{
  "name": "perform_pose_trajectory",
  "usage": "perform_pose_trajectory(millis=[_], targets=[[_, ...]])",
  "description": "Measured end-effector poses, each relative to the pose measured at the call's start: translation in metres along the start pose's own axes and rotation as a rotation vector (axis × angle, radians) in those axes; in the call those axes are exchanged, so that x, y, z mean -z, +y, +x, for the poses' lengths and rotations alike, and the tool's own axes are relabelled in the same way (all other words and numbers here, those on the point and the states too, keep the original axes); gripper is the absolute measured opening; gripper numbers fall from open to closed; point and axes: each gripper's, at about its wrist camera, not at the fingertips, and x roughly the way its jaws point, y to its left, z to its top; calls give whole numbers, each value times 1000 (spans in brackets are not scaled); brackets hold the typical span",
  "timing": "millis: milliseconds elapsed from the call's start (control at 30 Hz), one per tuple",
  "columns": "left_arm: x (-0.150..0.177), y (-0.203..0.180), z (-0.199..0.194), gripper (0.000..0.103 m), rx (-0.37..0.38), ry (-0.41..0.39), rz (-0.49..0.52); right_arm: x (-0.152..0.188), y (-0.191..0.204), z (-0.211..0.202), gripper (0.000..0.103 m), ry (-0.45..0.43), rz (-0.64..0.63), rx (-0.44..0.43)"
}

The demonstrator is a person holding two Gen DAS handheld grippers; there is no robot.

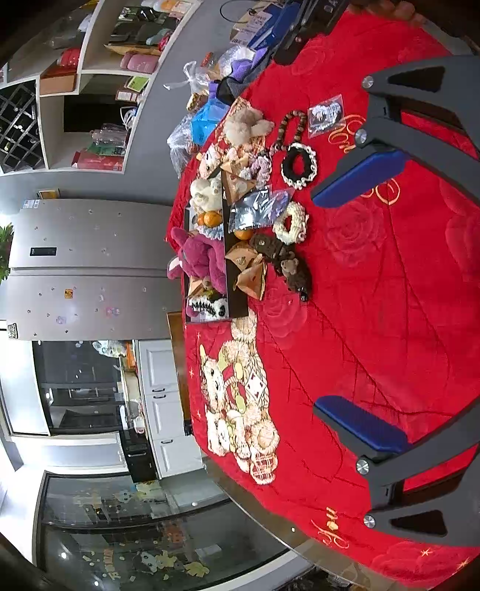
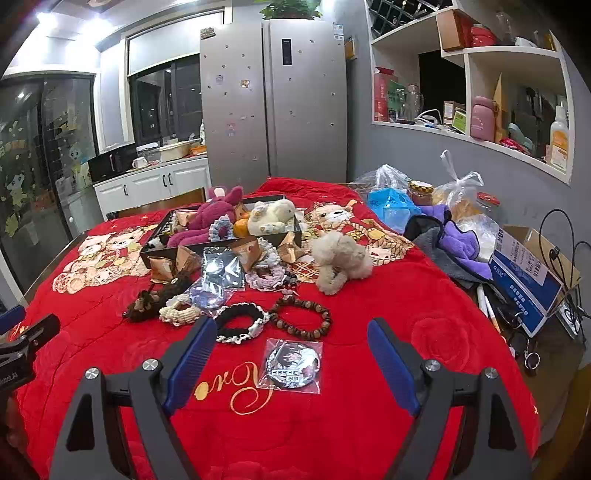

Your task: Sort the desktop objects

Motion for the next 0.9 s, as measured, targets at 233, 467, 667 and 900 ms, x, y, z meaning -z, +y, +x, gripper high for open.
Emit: perform_pose_trajectory(millis=[233,467,667,900], targets=[[-1,2,-1,103,-4,-4,-6,0,5,-4,86,-11,-11,-22],[0,1,-1,103,2,0,-4,2,5,-2,86,-2,-12,-18],[1,-3,0,103,2,3,11,2,5,-2,86,-3,-12,-17],[1,-4,0,103,2,4,15,4,5,-1,86,0,-12,-16]])
